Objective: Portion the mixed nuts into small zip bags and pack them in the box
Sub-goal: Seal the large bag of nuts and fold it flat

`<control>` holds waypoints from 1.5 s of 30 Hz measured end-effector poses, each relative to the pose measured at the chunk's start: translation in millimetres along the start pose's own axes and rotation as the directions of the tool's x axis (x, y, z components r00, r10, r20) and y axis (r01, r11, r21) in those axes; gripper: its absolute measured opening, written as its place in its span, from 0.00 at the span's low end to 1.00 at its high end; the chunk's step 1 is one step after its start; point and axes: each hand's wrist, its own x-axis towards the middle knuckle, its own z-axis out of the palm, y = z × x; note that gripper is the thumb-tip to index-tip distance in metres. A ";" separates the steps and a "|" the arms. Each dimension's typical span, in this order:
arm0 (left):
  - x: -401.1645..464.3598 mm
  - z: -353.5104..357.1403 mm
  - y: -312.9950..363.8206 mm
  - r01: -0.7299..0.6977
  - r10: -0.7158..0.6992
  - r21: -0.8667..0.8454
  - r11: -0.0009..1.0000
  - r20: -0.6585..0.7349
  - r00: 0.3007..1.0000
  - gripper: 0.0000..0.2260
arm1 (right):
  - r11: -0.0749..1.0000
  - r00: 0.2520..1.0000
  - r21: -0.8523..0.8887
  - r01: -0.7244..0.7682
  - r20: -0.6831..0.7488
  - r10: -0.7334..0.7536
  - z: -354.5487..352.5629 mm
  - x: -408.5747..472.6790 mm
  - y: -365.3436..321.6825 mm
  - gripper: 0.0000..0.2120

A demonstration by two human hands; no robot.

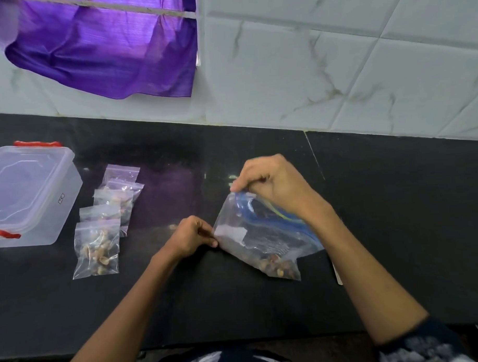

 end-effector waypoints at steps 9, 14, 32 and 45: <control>1.8 2.4 -0.7 0.016 -0.017 0.027 0.999 0.003 1.000 0.11 | 0.982 0.985 0.122 -0.142 0.118 0.128 -6.7 9.0 -10.5 0.13; -6.6 0.5 4.0 0.049 -0.043 0.054 0.997 -0.120 0.992 0.15 | 0.895 0.900 0.110 -0.433 0.114 0.421 -42.1 -30.4 11.5 0.31; -34.9 143.6 85.8 -0.496 0.461 0.781 0.380 0.305 0.833 0.26 | 0.796 0.794 -0.066 -0.602 0.060 0.605 -31.9 -93.9 20.7 0.03; -5.4 146.9 87.8 -0.247 0.297 0.964 -0.094 0.264 0.918 0.05 | 0.825 0.883 -0.343 -0.449 -0.027 0.469 -38.7 -62.7 2.4 0.06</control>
